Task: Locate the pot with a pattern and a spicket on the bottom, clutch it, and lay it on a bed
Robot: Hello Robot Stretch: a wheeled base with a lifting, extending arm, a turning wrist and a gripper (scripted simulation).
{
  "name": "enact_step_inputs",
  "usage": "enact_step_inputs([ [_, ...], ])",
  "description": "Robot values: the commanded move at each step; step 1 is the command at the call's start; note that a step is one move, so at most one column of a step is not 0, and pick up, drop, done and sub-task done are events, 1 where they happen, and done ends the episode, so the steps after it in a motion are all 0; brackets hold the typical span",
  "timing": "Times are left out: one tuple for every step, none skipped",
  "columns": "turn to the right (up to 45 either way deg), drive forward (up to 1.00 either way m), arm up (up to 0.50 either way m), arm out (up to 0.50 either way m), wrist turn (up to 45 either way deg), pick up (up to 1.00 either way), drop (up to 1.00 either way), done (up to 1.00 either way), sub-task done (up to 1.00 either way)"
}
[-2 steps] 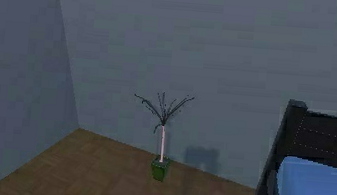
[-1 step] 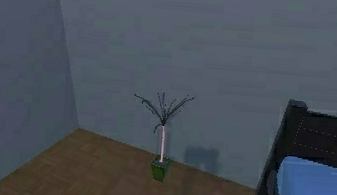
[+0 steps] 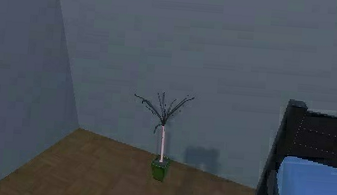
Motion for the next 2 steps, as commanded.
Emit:
enact_step_inputs([
  [0.0, 0.0, 0.0, -0.08, 0.0, 0.0, 0.0, 0.0, 0.0],
  [0.0, 0.0, 0.0, 0.0, 0.0, 0.0, 0.0, 1.0, 0.0],
])
